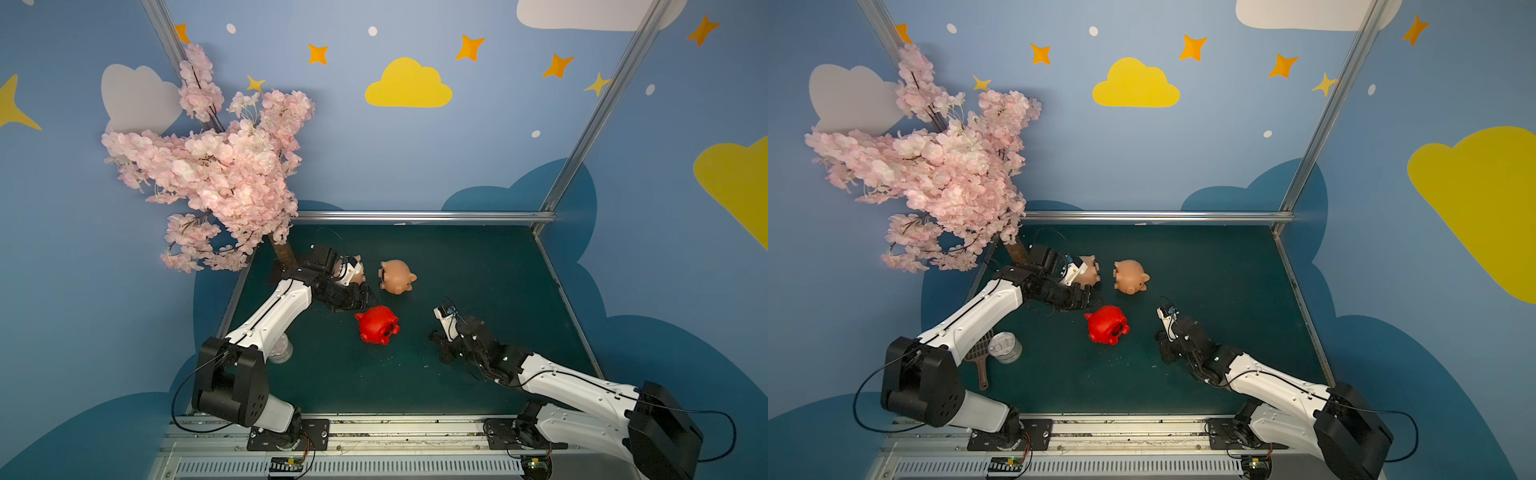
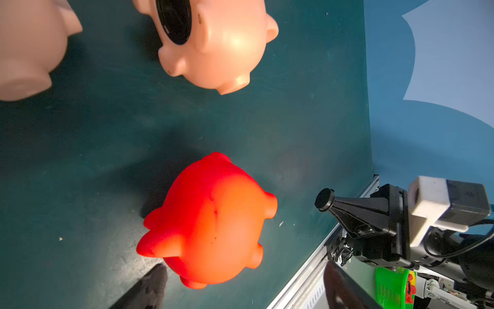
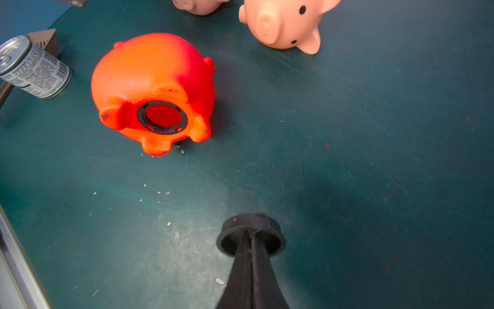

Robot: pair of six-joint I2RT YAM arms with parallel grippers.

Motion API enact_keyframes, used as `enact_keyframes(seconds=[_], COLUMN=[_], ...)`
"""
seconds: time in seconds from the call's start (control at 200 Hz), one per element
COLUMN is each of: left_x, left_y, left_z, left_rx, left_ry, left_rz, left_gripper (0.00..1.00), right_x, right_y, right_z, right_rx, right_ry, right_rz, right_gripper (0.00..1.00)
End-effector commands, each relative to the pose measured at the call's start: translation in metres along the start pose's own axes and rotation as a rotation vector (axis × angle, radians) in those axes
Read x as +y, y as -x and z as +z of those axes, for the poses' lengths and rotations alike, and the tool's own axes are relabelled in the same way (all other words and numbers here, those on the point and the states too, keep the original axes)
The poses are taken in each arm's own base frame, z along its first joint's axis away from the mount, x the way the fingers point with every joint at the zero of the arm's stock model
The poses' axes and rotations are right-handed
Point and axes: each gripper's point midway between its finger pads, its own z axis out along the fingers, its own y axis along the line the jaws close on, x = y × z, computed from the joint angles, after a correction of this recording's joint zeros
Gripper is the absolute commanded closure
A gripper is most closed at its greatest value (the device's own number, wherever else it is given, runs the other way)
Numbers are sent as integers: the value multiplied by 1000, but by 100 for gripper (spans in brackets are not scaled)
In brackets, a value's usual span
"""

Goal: Close piggy banks
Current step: Pick up the knob at the center of the board.

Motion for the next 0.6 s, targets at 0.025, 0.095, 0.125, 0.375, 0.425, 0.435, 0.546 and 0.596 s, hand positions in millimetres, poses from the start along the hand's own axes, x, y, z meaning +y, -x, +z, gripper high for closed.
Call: enact_keyframes(seconds=[0.025, 0.095, 0.125, 0.375, 0.425, 0.435, 0.546, 0.596], left_x=[-3, -2, -1, 3, 4, 5, 12, 12], left_y=[2, 4, 5, 11, 12, 12, 14, 15], left_z=[-3, -3, -3, 5, 5, 5, 4, 3], left_rx=[25, 30, 32, 57, 67, 70, 105, 117], left_ry=[-7, 6, 8, 9, 17, 21, 76, 87], left_rz=[21, 29, 31, 31, 31, 32, 53, 72], left_gripper=[10, 9, 9, 9, 8, 8, 8, 8], right_x=[10, 16, 20, 32, 33, 33, 35, 38], right_y=[29, 31, 31, 39, 38, 38, 37, 37], right_z=[4, 9, 11, 12, 12, 13, 15, 18], right_rx=[-151, -161, -164, -275, -281, -280, -295, -296], right_ry=[39, 74, 93, 176, 185, 185, 207, 225], right_rz=[-79, -94, -95, -68, -58, -55, -31, -24], right_gripper=[100, 100, 100, 100, 100, 100, 100, 100])
